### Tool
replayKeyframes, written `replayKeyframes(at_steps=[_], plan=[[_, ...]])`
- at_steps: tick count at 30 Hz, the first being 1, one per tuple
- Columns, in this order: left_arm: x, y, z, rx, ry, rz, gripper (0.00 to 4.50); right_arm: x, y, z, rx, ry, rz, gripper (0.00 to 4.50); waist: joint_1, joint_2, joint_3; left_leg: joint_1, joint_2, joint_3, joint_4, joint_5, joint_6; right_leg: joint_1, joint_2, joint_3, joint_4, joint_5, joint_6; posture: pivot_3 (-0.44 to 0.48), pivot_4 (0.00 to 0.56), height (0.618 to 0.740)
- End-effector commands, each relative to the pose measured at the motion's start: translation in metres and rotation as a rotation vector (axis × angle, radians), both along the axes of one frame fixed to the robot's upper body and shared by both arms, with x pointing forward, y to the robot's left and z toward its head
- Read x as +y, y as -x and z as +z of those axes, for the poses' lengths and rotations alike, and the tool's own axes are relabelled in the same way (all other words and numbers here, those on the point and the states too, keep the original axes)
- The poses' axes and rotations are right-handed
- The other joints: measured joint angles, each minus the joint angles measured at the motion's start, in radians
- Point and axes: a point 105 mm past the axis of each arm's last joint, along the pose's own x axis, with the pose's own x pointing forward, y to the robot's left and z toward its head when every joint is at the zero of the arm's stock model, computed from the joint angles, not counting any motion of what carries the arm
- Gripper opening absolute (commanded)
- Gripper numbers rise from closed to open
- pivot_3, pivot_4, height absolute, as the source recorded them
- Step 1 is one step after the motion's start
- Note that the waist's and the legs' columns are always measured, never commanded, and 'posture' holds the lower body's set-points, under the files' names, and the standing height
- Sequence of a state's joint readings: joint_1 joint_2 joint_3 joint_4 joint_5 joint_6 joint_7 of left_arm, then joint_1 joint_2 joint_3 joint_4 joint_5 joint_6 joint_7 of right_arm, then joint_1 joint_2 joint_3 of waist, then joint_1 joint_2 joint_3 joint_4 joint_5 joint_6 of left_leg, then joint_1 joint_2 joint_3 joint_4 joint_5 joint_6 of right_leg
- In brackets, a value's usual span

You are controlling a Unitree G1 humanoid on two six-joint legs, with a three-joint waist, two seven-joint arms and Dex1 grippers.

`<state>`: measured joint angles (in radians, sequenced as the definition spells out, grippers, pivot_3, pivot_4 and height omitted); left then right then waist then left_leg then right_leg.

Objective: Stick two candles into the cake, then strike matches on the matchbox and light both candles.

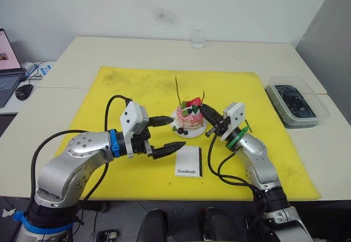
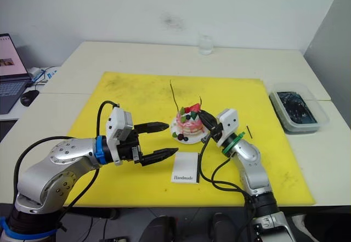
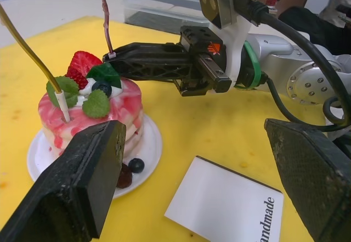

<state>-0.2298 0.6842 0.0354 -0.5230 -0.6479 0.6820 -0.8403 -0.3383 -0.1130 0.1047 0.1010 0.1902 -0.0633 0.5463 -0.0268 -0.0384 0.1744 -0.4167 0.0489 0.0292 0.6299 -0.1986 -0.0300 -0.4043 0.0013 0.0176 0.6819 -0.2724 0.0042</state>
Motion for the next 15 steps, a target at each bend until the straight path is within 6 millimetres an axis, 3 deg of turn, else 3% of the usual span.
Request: replayKeyframes(at_steps=[1,4,9,12,15], plan=[[-0.006,0.006,0.007,-0.051,-0.003,-0.030,4.50,0.003,0.001,-0.012,0.034,0.030,0.009,0.01,0.000,0.000,0.000,0.000,0.000,0.000,0.000,0.000,0.000,0.000,0.000,0.000,0.000,0.000,0.000,0.000,0.150,0.740],[-0.006,0.008,0.005,-0.050,-0.006,-0.032,4.50,0.005,0.003,-0.014,0.048,0.031,0.024,0.01,0.000,0.000,0.000,0.000,0.000,0.000,0.000,0.000,0.000,0.000,0.000,0.000,0.000,0.000,0.000,0.000,0.150,0.740],[-0.007,0.008,0.003,-0.057,-0.012,-0.033,4.50,0.003,0.003,-0.001,0.018,-0.007,0.021,0.01,0.000,0.000,0.000,0.001,0.000,0.000,0.000,0.000,0.000,0.000,0.000,0.000,0.000,0.000,0.000,0.000,0.150,0.740],[-0.008,0.008,0.002,-0.066,-0.019,-0.036,4.50,-0.003,0.001,0.010,-0.011,-0.032,-0.003,0.69,0.000,0.000,0.000,0.000,0.000,0.000,0.000,0.000,0.000,0.000,0.000,0.000,0.000,0.000,0.000,0.000,0.150,0.740],[-0.010,0.006,-0.001,-0.068,-0.038,-0.035,4.50,-0.007,0.000,0.017,-0.029,-0.033,-0.018,1.73,0.000,0.000,0.000,0.000,0.000,0.000,0.000,0.000,0.000,0.000,0.000,0.000,0.000,0.000,0.000,0.000,0.150,0.740]])
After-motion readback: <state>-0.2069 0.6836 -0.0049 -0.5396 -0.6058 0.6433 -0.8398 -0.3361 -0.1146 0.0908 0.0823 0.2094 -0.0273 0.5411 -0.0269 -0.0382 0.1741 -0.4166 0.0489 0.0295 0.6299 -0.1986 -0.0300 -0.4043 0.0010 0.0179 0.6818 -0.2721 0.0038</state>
